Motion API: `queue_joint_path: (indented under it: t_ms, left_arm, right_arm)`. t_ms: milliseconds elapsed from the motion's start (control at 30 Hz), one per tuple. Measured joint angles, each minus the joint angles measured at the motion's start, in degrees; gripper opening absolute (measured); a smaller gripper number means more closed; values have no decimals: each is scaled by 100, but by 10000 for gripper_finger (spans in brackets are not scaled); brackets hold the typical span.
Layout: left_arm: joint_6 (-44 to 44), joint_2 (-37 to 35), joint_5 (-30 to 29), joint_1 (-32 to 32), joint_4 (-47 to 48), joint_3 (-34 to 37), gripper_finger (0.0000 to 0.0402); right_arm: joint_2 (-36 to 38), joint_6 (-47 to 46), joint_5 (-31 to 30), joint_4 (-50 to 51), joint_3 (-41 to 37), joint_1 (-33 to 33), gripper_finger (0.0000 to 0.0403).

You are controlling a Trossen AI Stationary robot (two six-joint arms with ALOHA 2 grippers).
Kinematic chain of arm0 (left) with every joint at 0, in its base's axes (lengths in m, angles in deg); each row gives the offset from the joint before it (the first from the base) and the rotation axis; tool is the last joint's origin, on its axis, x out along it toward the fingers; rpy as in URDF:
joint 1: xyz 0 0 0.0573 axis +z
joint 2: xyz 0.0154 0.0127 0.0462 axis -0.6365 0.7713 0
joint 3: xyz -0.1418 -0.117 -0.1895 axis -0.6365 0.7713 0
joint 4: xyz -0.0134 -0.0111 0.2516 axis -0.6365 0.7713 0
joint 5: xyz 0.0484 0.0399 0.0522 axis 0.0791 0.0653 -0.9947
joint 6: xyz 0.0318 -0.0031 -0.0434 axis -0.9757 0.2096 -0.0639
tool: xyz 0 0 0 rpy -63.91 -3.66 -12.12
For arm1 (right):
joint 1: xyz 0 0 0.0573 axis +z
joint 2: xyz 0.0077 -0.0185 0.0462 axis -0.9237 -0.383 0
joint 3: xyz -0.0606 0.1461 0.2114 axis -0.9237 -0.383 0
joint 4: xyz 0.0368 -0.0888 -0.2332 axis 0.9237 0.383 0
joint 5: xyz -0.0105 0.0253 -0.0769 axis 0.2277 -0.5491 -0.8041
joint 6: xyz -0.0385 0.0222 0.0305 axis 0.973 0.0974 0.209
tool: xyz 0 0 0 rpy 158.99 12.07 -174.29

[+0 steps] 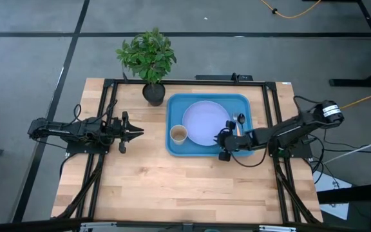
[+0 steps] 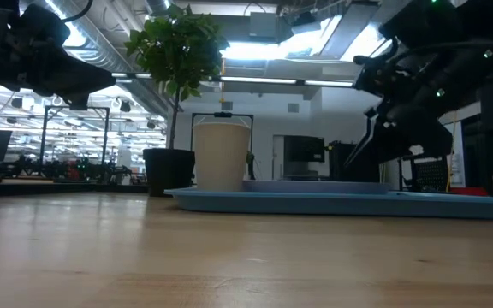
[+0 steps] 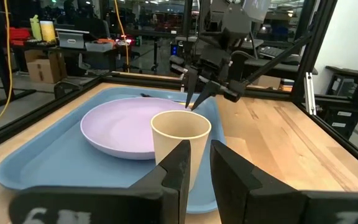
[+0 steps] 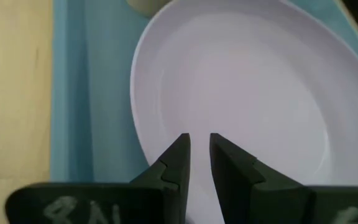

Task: Pick and place plate/cup/fork/spoon on tray
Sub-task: Put the plate on the center of the tray

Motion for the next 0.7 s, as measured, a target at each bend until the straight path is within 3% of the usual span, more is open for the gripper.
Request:
queue_joint_path:
  t_ms: [133, 300, 400, 533, 633, 700]
  left_arm:
    - [1, -2, 0, -1, -1, 0, 55]
    - [0, -2, -1, 0, 0, 2, 55]
    - [1, -2, 0, -1, 0, 1, 55]
    - [0, -2, -1, -1, -1, 0, 55]
    - [-1, -2, 0, -1, -1, 2, 55]
    - [1, -2, 0, -1, -1, 2, 55]
  right_arm:
    - [112, 119, 168, -310, -2, 10, 67]
    - [-8, 811, 1408, -1325, 0, 20, 67]
    - [-128, 986, 1379, -1913, -2, 14, 67]
    - [-185, 717, 763, -2366, 0, -99, 67]
    - [-187, 417, 657, -2170, 218, -424, 67]
    - [-187, 265, 1002, -1682, 489, -732, 67]
